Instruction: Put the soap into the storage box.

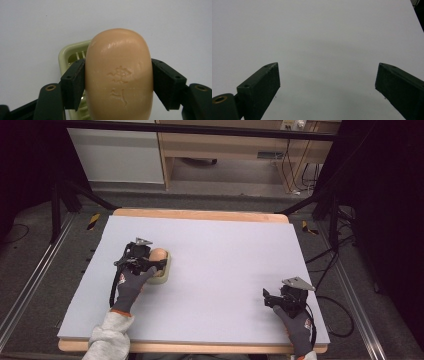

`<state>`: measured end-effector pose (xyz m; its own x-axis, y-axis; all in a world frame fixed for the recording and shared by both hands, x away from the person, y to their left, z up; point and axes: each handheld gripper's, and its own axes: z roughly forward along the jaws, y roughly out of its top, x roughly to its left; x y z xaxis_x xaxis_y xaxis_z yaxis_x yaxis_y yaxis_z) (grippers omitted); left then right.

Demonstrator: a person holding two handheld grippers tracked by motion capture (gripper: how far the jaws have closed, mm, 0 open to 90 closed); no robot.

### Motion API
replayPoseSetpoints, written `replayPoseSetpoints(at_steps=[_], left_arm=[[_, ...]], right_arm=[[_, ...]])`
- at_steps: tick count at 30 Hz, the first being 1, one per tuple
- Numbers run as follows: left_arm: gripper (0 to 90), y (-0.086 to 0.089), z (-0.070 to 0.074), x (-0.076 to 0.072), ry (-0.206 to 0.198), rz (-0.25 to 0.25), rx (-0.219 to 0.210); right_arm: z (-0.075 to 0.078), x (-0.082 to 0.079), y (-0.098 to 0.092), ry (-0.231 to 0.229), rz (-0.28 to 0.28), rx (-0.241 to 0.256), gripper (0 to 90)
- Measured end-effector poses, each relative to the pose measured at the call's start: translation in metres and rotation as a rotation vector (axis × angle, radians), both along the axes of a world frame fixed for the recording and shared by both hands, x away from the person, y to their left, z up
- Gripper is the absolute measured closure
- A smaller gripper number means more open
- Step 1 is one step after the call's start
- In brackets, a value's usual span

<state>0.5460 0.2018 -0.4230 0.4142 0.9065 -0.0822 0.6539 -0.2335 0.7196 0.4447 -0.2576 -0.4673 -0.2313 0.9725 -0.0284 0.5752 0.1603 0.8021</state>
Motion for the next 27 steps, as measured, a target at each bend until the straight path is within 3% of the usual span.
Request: replayPoseSetpoints(at_steps=[27], left_arm=[[31.8,0.004,-0.014,0.008,0.025,0.022,0.021]], right_arm=[[0.0,0.0,0.001,0.003,0.002,0.001,6.2]])
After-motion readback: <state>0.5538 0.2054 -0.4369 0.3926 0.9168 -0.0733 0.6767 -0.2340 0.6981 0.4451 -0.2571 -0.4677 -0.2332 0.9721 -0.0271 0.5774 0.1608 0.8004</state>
